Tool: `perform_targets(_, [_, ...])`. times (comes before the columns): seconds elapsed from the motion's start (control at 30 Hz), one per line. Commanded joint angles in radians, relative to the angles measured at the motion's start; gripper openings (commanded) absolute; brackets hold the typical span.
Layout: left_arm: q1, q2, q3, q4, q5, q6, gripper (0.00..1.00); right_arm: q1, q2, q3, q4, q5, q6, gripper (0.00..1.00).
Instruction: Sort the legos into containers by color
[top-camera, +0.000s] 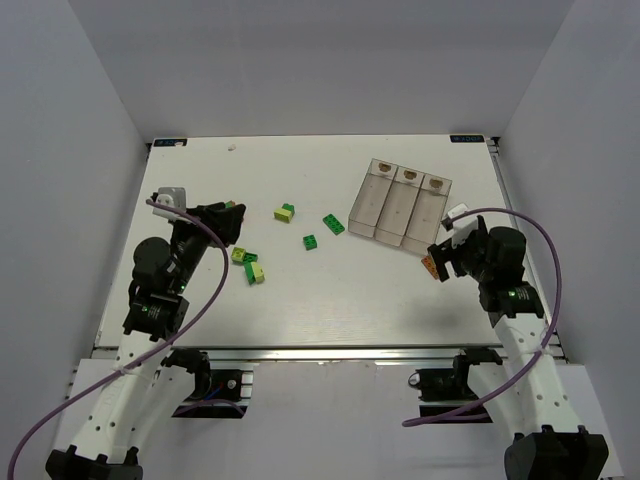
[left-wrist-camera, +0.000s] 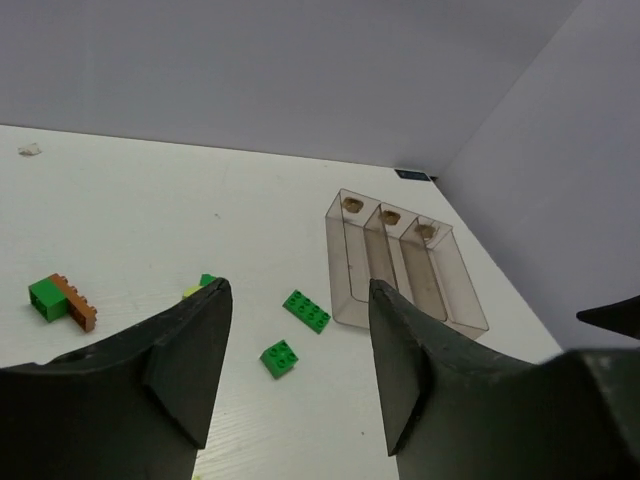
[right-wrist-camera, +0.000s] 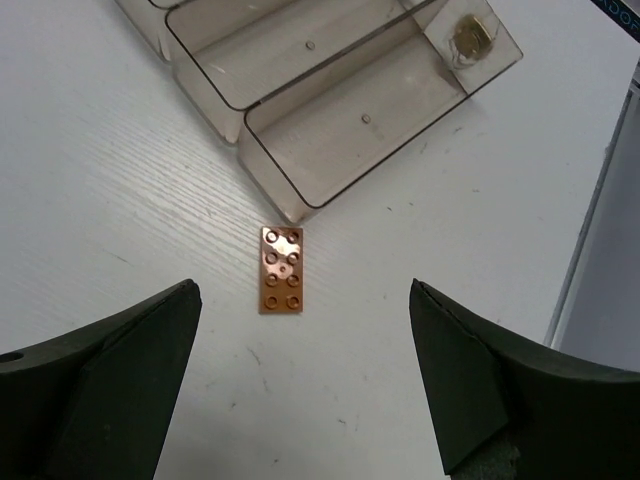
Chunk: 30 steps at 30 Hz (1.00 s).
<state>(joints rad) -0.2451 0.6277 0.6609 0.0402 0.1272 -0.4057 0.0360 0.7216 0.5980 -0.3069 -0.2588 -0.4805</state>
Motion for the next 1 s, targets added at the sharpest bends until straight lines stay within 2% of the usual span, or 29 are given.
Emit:
perform_targets(0.0, [0.004,-0.008,0.016,-0.013,-0.004,-0.004,0.68,0.005,0.005,0.033,-0.050,0.066,-0.110,0.90])
perform_targets(0.13, [0.004,-0.010,0.016,-0.013,-0.005,-0.002,0.71,0.005,0.056,0.000,-0.058,0.023,-0.090,0.89])
perform_targets(0.17, [0.004,-0.008,0.014,-0.011,-0.005,-0.002,0.71,0.005,0.077,-0.004,-0.045,0.006,-0.095,0.86])
perform_targets(0.2, [0.004,-0.008,0.013,-0.011,-0.003,-0.002,0.72,0.005,0.129,-0.009,-0.029,0.009,-0.089,0.80])
perform_targets(0.23, [0.003,-0.006,0.013,-0.010,-0.001,-0.004,0.72,0.005,0.165,-0.009,-0.018,0.012,-0.067,0.63])
perform_targets(0.3, [0.004,-0.003,0.013,-0.010,0.002,-0.004,0.72,0.005,0.273,0.014,-0.006,0.003,-0.043,0.44])
perform_targets(0.37, [0.004,-0.002,0.013,-0.010,0.005,-0.002,0.72,0.005,0.341,0.040,0.006,-0.016,-0.006,0.47])
perform_targets(0.4, [0.003,0.000,0.013,-0.010,0.005,-0.002,0.72,0.008,0.396,0.046,0.031,-0.014,0.002,0.60])
perform_targets(0.43, [0.004,-0.002,0.013,-0.010,0.006,-0.001,0.72,0.008,0.418,0.051,0.041,-0.011,0.006,0.67])
perform_targets(0.5, [0.004,0.000,0.013,-0.008,0.006,0.001,0.72,0.010,0.479,0.068,0.066,0.007,0.005,0.74])
perform_targets(0.97, [0.004,0.006,0.011,-0.006,0.012,0.001,0.72,0.010,0.717,0.146,0.178,0.055,-0.003,0.77])
